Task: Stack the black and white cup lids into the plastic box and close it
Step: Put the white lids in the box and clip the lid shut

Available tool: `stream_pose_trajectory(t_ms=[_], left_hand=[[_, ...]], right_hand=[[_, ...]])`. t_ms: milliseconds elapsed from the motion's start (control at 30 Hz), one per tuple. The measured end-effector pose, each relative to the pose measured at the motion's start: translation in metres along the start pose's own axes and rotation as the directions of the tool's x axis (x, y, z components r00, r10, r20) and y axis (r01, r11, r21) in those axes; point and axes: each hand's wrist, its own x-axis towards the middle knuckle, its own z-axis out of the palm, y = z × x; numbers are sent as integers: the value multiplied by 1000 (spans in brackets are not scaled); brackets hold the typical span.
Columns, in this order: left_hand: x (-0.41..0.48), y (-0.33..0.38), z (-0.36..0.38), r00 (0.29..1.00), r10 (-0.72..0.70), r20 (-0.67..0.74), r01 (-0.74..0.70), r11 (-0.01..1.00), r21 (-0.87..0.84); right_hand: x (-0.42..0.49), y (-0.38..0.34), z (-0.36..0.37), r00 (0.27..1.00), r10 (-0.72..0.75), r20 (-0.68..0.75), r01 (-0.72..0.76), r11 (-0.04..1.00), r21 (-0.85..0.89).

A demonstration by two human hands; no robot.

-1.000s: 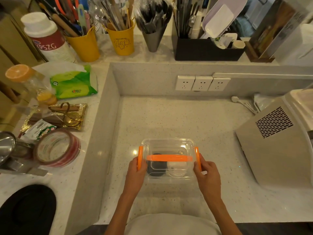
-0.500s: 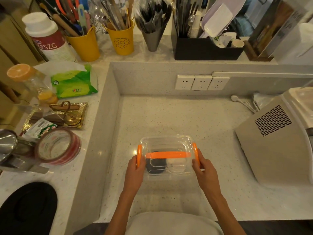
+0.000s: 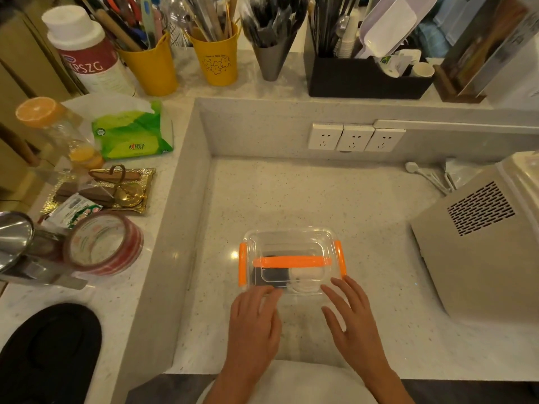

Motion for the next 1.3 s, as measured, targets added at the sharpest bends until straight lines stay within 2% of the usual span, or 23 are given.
stream_pose_trajectory(t_ms=[100, 200, 433, 567, 800, 1067, 1300], left_hand=[[-6, 1, 12, 990, 44, 133, -65, 986, 155], [10, -9, 17, 990, 27, 138, -57, 974, 220], [84, -35, 25, 997, -19, 71, 10, 993, 119], [148, -68, 20, 995, -2, 101, -6, 997, 80], [235, -111, 20, 983, -53, 173, 31, 992, 124], [275, -124, 26, 974, -103, 202, 67, 982, 177], [279, -124, 27, 957, -140, 254, 71, 963, 261]], right_hand=[[-4, -2, 15, 995, 31, 91, -29, 999, -13], [8, -5, 32, 992, 31, 122, -26, 999, -44], [94, -18, 57, 998, 22, 62, -25, 998, 61], [158, -27, 63, 995, 26, 94, -28, 1000, 14], [245, -35, 75, 985, 15, 174, -2, 997, -75], [287, -28, 83, 980, -5, 200, 33, 990, -137], [289, -30, 83, 982, 1, 189, 29, 988, -152]])
